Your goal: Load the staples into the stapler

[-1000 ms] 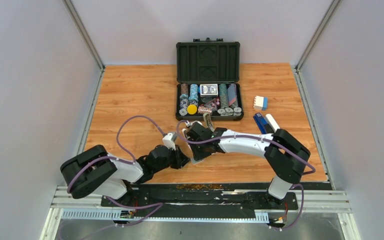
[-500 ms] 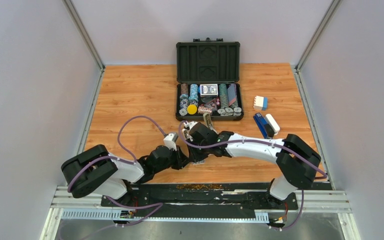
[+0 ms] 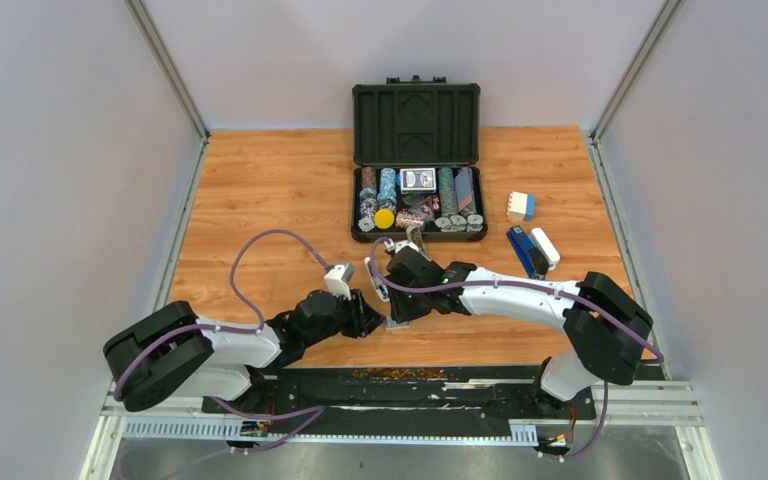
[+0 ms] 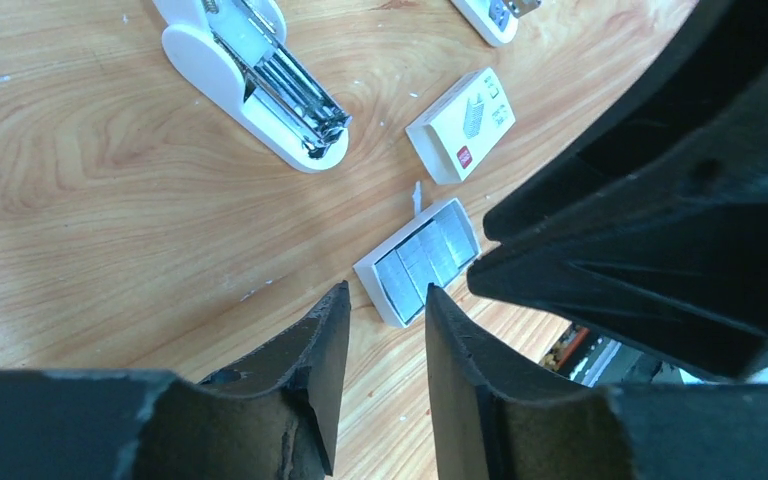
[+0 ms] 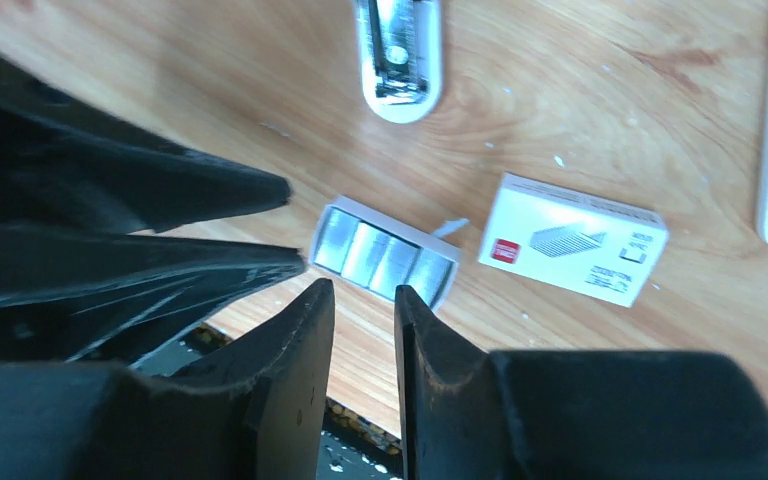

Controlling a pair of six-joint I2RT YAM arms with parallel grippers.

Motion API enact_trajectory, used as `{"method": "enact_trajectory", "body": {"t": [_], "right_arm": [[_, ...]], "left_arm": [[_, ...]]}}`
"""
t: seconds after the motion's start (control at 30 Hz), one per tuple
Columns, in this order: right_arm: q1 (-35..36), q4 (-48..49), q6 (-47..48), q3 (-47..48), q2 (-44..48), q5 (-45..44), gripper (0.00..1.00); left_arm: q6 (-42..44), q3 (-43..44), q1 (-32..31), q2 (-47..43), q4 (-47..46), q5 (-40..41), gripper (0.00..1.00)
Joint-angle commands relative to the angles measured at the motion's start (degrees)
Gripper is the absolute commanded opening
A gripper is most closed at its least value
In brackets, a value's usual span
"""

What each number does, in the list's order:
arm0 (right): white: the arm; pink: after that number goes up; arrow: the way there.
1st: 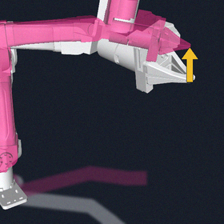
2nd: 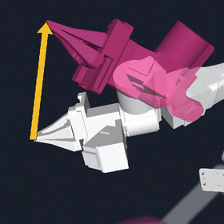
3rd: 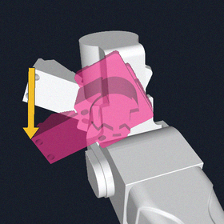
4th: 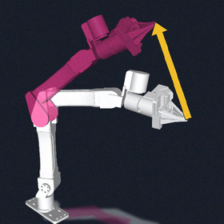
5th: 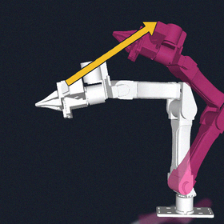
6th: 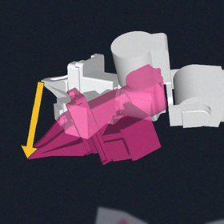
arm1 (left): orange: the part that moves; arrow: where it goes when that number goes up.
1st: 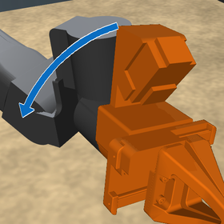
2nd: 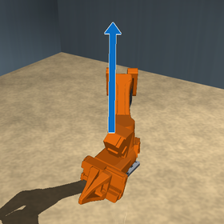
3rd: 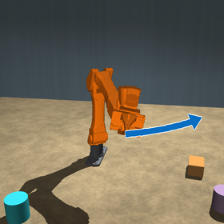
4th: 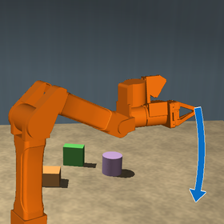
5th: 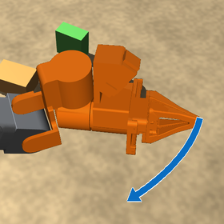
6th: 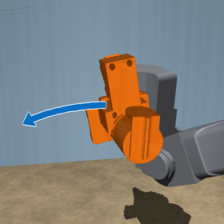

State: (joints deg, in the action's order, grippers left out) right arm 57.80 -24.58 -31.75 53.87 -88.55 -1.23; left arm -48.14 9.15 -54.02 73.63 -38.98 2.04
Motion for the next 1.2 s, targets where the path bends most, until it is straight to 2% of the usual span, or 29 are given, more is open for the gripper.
{"method": "enact_trajectory", "body": {"t": [0.0,0.17,0.47,0.97,1.17], "right_arm": [[-1.01,-1.63,-3.46,-1.45,2.02,-3.23,0.30],[-0.98,1.10,-3.76,-2.29,1.70,-1.52,0.33],[-1.29,5.87,-6.04,-3.89,-0.22,2.20,0.33],[-1.52,8.30,-8.76,-5.17,-2.80,3.18,0.34],[-1.55,5.73,-7.85,-4.24,-0.78,-1.71,0.37]], "left_arm": [[1.33,0.45,-0.38,-2.37,0.87,1.21,0.43],[1.15,1.45,-0.60,-0.64,0.62,0.67,0.43],[-0.40,2.22,-1.15,4.20,-3.14,-0.99,0.26],[-0.99,1.86,-1.44,5.95,-5.64,-1.34,0.23],[-1.08,2.00,-1.49,6.21,-5.67,-1.16,0.20]]}}
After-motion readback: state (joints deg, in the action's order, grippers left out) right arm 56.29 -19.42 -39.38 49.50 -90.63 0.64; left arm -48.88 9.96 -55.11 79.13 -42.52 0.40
